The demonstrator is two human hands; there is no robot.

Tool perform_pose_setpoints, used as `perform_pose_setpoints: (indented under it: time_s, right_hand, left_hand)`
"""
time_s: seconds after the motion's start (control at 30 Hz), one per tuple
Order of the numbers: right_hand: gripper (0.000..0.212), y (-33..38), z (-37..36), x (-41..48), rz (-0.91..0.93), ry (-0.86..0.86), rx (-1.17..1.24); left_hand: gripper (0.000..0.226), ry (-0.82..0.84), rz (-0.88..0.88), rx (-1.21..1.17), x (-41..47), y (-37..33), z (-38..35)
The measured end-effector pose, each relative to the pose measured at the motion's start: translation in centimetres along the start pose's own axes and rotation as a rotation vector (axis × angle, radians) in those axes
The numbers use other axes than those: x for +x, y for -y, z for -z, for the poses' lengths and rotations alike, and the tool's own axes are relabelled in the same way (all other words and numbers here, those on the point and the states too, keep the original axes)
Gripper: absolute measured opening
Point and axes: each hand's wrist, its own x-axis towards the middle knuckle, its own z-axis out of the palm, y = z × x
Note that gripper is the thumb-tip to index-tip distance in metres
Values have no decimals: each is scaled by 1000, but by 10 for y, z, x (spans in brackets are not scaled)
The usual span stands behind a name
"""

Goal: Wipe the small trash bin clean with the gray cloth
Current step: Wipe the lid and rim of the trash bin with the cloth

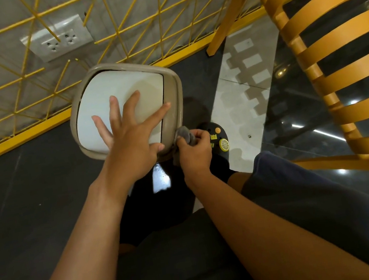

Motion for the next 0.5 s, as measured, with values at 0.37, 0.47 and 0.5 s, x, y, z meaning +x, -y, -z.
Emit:
perform_pose_setpoints:
  time_s: [0.37, 0.47, 0.5]
  right_hand:
    - [17, 13, 4, 16, 155, 40, -97]
    - [17, 36, 0, 38, 229, 60, -162]
    - [16, 44, -1, 46, 242, 66, -186]
  left_hand:
    - [75, 3, -9, 24, 0, 0, 0]
    - [76, 3, -14, 21, 2, 1, 0]
    - [76, 5, -14, 19, 2, 1, 0]
